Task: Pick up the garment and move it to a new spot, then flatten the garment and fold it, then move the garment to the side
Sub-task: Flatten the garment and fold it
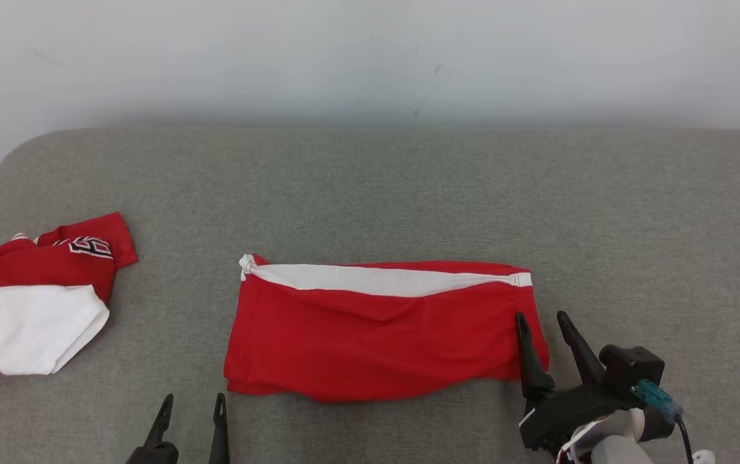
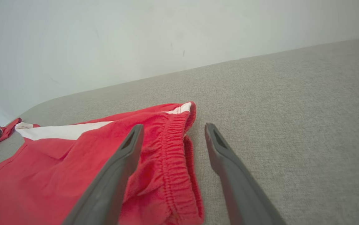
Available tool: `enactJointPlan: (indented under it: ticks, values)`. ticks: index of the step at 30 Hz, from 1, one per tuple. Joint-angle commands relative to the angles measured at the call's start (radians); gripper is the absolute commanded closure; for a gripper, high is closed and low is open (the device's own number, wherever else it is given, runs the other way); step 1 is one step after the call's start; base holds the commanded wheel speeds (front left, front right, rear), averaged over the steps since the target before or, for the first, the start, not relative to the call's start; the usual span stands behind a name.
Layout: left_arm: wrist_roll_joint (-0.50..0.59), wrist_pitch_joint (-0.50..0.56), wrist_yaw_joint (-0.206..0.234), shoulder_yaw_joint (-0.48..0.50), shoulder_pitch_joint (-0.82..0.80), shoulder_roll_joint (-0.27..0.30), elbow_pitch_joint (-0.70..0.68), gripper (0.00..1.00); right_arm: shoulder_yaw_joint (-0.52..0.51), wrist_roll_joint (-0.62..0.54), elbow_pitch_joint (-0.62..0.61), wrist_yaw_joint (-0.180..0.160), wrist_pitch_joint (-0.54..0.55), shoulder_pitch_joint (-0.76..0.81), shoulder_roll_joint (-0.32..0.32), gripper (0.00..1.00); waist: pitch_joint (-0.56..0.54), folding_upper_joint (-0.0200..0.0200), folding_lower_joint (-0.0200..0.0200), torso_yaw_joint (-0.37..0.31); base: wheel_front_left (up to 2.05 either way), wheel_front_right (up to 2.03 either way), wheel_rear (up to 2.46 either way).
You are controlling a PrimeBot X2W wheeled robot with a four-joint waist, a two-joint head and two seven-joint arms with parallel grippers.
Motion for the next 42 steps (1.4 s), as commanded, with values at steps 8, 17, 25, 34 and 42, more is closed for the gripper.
enactJointPlan:
  ticks: [8, 17, 25, 34, 42]
  values:
    - [-0.006, -0.003, -0.002, -0.017, -0.021, -0.005, 0.015, 0.00, -0.010, 0.024, 0.149, -0.002, 0.000, -0.074, 0.000, 0.00, 0.036, -0.0001, -0.0001, 0.044, 0.00, 0.00, 0.00]
    - [-0.020, -0.003, 0.003, -0.025, -0.025, -0.005, 0.036, 0.00, -0.002, 0.070, 0.293, -0.002, 0.002, -0.083, -0.021, 0.00, 0.042, -0.0001, -0.0001, 0.054, 0.00, 0.00, 0.00]
    - [-0.024, -0.003, 0.006, -0.030, -0.031, -0.005, 0.047, 0.00, 0.090, 0.157, 0.314, -0.002, 0.004, -0.086, -0.022, 1.00, 0.040, -0.0001, -0.0001, 0.057, 0.00, 0.00, 0.00]
    - [-0.024, -0.003, 0.006, -0.017, -0.011, -0.005, 0.053, 0.00, 0.044, 0.195, 0.258, -0.003, 0.000, -0.069, -0.077, 1.00, 0.026, -0.0001, -0.0001, 0.046, 0.00, 0.00, 0.00]
    - [-0.019, -0.003, 0.001, -0.008, 0.009, -0.005, 0.060, 0.00, 0.020, 0.207, 0.226, -0.003, 0.000, -0.066, -0.137, 1.00, -0.004, -0.0001, -0.0001, 0.013, 0.00, 0.00, 0.00]
